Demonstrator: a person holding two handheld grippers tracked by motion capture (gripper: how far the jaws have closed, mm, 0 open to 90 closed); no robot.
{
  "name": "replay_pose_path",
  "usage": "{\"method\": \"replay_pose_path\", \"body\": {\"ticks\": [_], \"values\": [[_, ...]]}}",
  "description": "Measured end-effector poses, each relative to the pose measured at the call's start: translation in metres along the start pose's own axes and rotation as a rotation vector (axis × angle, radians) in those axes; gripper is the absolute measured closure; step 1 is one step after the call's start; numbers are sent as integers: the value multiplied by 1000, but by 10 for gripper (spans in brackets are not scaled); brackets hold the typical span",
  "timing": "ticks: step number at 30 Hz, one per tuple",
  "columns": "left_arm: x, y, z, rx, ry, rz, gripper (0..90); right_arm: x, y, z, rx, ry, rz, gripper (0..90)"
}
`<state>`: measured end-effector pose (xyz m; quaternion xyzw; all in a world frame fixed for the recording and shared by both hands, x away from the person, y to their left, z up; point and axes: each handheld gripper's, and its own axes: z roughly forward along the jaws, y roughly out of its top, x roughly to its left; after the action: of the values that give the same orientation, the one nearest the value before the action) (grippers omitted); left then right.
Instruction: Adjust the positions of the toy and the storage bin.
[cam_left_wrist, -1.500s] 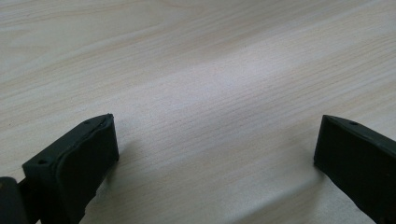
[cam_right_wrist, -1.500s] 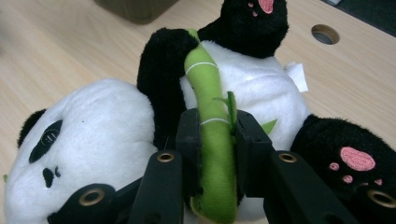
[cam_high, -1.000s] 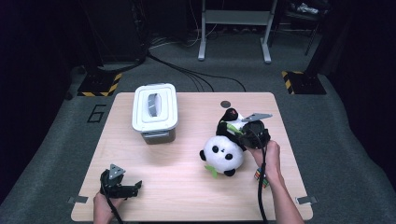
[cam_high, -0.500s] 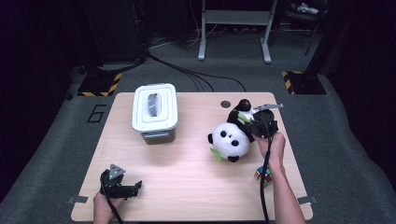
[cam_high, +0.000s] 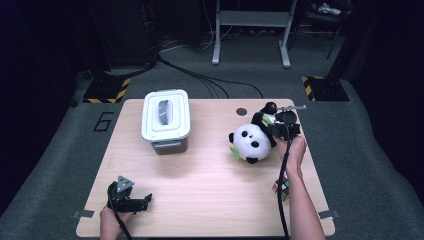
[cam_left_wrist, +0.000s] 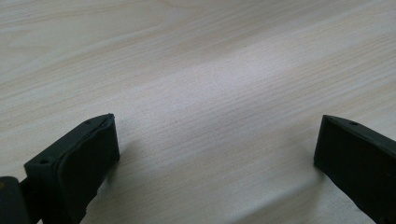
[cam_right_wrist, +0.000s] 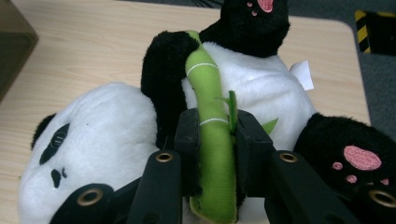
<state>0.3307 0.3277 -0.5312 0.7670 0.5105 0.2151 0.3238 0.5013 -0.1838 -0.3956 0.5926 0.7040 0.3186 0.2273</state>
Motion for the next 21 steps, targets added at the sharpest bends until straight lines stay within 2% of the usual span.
{"method": "replay_pose_path", "body": {"ticks": [1,4,6,9,11,13,17,18,19,21], "values": [[0,0,0,0,0,0,0,0,0,0,0,0,0,731],[0,0,0,0,0,-1,0,-3,-8,18,53,-10,10,725],[0,0,0,0,0,0,0,-5,-12,21,37,-15,13,720],[0,0,0,0,0,0,0,-2,-13,21,32,-34,-29,693],[0,0,0,0,0,0,0,-2,-12,20,34,-23,-28,655],[0,0,0,0,0,0,0,-4,-11,17,27,-5,-19,595],[0,0,0,0,0,0,0,-7,-10,9,7,29,-27,392],[0,0,0,0,0,0,0,-7,-10,9,7,29,-27,392],[0,0,0,0,0,0,0,-8,-11,2,-7,39,-35,274],[0,0,0,0,0,0,0,-8,-12,-4,-13,51,-49,205]]}}
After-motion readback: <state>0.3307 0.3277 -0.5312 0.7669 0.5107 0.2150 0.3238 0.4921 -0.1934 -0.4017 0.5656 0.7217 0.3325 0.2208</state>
